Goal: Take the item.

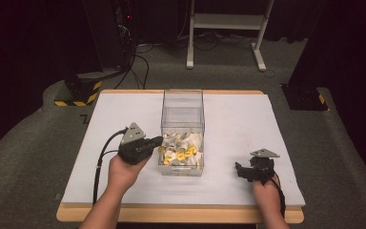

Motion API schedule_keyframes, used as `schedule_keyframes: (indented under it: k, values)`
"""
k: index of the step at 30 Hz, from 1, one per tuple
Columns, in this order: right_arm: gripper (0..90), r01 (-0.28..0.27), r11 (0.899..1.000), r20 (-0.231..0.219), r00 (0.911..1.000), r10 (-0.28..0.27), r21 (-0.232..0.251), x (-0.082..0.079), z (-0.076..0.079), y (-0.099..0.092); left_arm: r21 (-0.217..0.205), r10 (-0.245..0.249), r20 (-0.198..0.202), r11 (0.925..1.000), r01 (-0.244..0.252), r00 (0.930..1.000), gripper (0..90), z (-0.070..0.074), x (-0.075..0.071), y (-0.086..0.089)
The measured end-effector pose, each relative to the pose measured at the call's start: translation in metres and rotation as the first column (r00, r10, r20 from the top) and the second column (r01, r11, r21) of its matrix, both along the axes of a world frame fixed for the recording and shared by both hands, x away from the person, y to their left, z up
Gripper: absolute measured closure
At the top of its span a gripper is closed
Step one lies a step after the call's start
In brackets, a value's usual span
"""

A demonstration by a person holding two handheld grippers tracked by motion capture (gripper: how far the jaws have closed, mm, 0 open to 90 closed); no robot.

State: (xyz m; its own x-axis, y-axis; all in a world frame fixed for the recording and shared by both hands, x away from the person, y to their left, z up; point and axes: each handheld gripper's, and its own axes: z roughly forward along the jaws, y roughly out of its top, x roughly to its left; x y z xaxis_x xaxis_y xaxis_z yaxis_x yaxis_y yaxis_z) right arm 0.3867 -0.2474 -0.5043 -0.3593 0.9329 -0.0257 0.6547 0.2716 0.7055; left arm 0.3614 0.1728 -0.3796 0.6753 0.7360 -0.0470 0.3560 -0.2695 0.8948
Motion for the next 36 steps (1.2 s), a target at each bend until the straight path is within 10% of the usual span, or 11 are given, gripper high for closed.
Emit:
schedule_keyframes:
  k: [36]
  values:
    - [12.1, 0.001, 1.0, 0.0, 1.0, -0.001, 0.0, 0.0, 0.0, 0.0, 0.003, 0.145, 0.022, 0.9894, -0.145, 0.9892, 87.6, 0.0, -0.025, 0.085]
